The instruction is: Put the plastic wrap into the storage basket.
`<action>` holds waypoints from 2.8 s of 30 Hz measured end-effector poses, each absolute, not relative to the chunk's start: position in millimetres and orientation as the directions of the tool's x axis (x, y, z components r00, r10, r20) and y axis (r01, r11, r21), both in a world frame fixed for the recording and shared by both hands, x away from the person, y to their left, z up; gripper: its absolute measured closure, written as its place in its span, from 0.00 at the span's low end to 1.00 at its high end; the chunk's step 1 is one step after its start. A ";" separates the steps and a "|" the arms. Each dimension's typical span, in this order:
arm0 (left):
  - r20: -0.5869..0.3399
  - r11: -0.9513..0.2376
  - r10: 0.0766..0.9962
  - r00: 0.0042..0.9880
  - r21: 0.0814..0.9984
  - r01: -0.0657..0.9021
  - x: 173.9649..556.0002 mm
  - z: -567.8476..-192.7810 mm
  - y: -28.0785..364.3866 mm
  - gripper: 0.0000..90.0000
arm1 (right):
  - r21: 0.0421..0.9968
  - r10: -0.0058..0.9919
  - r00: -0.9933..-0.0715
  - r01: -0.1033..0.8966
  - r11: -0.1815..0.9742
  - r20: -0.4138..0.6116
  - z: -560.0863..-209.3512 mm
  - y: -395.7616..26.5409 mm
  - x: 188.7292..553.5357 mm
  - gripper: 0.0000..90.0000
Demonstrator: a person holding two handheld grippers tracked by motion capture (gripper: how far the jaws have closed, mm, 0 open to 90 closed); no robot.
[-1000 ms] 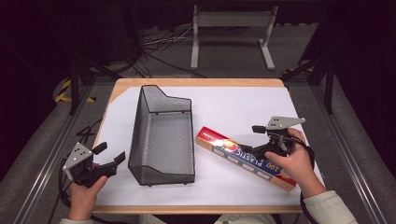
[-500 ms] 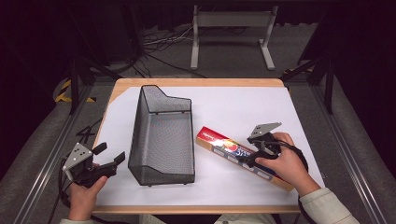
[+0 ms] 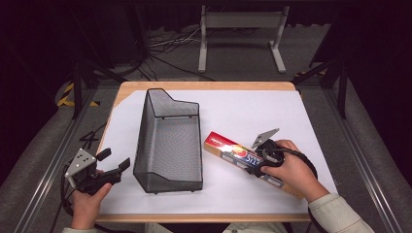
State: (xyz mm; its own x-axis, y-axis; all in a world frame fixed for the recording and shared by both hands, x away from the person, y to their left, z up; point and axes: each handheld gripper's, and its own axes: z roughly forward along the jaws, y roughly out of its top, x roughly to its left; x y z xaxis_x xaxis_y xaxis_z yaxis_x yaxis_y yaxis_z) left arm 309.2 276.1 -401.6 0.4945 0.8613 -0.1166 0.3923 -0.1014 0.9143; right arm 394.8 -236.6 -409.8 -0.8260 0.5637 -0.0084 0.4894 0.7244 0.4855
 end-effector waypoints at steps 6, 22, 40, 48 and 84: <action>-0.117 -0.103 0.860 0.497 0.914 0.394 309.4 -401.6 276.9 0.22 | 0.426 0.562 -0.827 0.509 0.748 0.001 -413.9 -232.8 396.9 0.28; -0.120 -0.100 0.861 0.495 0.913 0.395 310.0 -402.1 277.2 0.22 | 0.413 0.581 -0.814 0.520 0.748 -0.027 -410.0 -231.9 393.1 0.45; -0.120 -0.096 0.863 0.491 0.914 0.393 309.2 -401.6 277.4 0.22 | 0.498 0.629 -0.777 0.546 0.673 0.002 -365.5 -237.9 394.0 0.44; -0.122 -0.095 0.864 0.488 0.913 0.396 307.7 -401.5 277.8 0.22 | 0.506 0.635 -0.772 0.548 0.666 0.000 -351.4 -235.7 395.1 0.44; -0.128 -0.078 0.870 0.477 0.918 0.389 302.6 -402.6 284.3 0.22 | 0.496 0.742 -0.667 0.668 0.555 0.067 -307.0 -97.2 417.8 0.45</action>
State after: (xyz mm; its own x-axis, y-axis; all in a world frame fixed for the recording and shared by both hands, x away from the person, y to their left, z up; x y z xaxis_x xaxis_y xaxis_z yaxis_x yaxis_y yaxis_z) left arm 302.6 284.3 -402.6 0.4766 0.8698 -0.1280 0.3887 -0.0779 0.9181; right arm 417.8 -97.2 -307.0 -0.6671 0.7419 0.0673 0.6677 0.5554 0.4957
